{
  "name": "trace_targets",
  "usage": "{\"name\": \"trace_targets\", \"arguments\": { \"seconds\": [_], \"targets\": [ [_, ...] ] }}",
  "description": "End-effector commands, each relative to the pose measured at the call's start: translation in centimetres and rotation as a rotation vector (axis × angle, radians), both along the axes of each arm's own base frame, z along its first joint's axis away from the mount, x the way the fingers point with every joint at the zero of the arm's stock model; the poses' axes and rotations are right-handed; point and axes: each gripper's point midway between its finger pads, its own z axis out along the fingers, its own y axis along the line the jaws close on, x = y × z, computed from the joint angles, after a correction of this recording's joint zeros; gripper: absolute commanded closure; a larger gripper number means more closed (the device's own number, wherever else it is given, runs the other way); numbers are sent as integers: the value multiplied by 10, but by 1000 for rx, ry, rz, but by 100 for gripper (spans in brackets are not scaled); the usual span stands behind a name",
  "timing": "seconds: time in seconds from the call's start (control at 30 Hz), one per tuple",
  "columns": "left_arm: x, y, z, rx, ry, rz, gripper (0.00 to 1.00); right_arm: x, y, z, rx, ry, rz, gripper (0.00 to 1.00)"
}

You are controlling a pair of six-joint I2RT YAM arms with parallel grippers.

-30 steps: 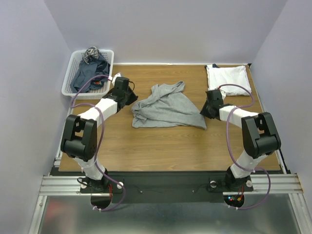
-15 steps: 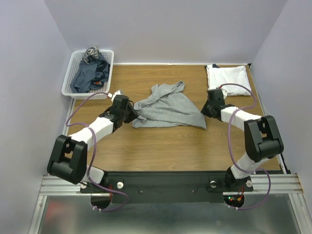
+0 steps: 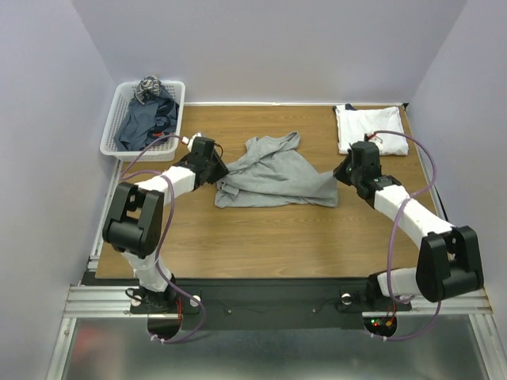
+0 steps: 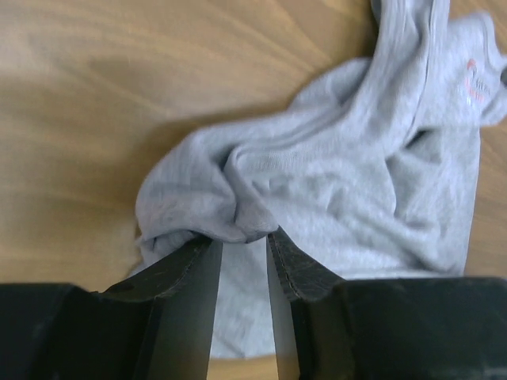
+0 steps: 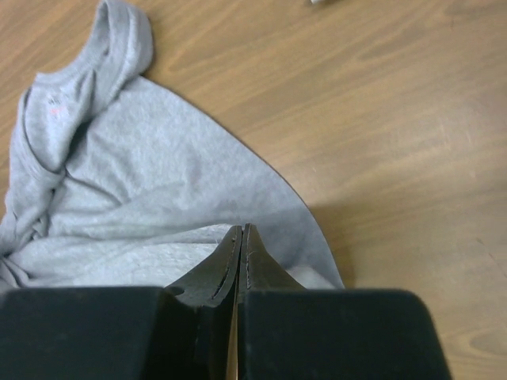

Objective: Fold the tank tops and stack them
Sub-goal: Flatten the tank top out

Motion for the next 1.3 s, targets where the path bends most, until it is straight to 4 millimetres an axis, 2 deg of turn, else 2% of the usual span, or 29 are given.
{"name": "trace_targets", "arguments": {
  "seconds": [0.0,0.07,0.13,0.17,0.2,0.23,0.33,0.47,0.53,0.6,0.73,0.8,0.83,0.87,0.97,1.07,1.13,1.27],
  "targets": [
    [46,8,19,-37,-65,23,60,-18,-1,2,10,1,14,100],
    [61,19,17,-50,-62,58,62,-27,-2,4,14,-1,17,100],
    [72,24,24,-64,-81,68,64,-38,-4,-5,17,20,17,100],
    [76,29,19,-54,-70,77,65,-45,-3,-9,25,28,24,100],
    [81,29,25,-60,-79,74,69,-48,-4,-10,32,30,23,100],
    [81,31,19,-54,-64,76,73,-51,-3,-11,34,32,28,100],
    [79,31,20,-60,-59,73,80,-63,-5,-19,39,49,23,100],
    [68,39,31,-44,-84,92,85,-73,-6,-21,47,51,21,100],
    [61,46,28,-33,-74,101,85,-77,-9,-19,47,44,12,100],
    [57,48,36,-34,-92,101,84,-80,-11,-20,42,46,1,100],
    [45,46,35,-50,-75,72,71,-83,-15,-20,32,44,-15,99],
    [40,47,44,-51,-97,71,64,-83,-15,-22,33,52,-15,99],
    [35,50,41,-38,-94,81,61,-82,-15,-23,33,55,-14,100],
    [32,53,50,-26,-116,82,59,-82,-14,-23,35,57,-13,100],
    [24,62,56,6,-131,104,58,-81,-14,-24,34,62,-13,100],
    [14,63,49,23,-113,99,61,-79,-13,-25,32,68,-12,100],
    [8,61,36,32,-83,95,62,-77,-13,-25,32,71,-14,100],
    [4,53,21,40,-53,79,62,-75,-13,-24,29,72,-13,100]
  ]
}}
